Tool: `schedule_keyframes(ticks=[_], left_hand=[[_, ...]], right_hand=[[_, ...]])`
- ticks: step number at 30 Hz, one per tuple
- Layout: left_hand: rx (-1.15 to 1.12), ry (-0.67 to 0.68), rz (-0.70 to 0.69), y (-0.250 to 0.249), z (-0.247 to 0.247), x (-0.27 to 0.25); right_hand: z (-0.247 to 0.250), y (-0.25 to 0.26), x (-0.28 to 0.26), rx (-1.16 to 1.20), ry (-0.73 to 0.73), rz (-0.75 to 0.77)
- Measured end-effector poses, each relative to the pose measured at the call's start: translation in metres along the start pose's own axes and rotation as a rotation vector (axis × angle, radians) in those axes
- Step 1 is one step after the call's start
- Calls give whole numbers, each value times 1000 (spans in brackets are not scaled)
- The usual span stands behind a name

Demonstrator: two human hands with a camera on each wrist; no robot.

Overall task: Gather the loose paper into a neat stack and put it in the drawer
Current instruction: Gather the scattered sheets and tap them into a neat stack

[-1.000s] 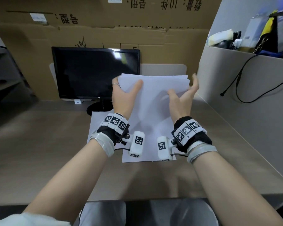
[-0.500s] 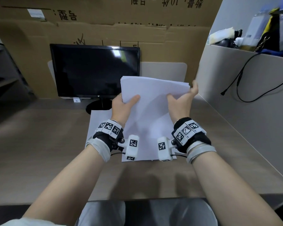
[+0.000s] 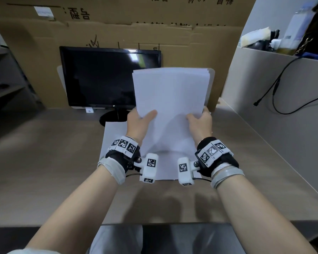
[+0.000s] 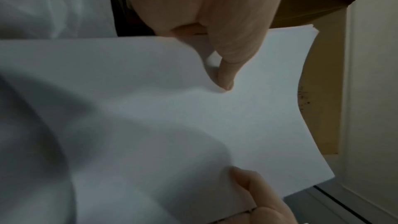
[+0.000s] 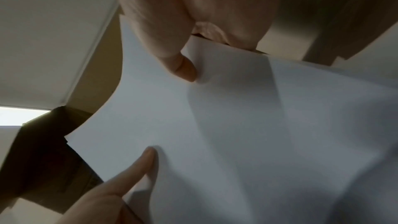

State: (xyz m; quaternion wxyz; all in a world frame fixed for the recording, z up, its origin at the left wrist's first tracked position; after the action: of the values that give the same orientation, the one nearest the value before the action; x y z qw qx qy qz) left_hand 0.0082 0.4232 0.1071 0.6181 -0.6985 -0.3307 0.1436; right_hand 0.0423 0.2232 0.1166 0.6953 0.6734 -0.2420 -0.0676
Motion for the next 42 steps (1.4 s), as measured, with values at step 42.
schedule_keyframes(ticks=[42], left_hand=[[812,230,486,52,21,-25]], right_hand=[[15,-63,-23,-791,389,-413]])
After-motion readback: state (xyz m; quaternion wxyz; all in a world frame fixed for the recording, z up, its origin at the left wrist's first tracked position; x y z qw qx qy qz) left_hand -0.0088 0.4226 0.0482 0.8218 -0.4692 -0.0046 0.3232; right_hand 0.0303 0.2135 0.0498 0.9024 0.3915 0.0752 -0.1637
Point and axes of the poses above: each hand's wrist, its own x-axis towards the middle knuckle, its own z-axis out of the back of the hand, y = z × x, the point moved 3 cm from there along x, towards the middle knuckle, and after that the axes turned 14 degrees about -y, right-handed, at the moved point
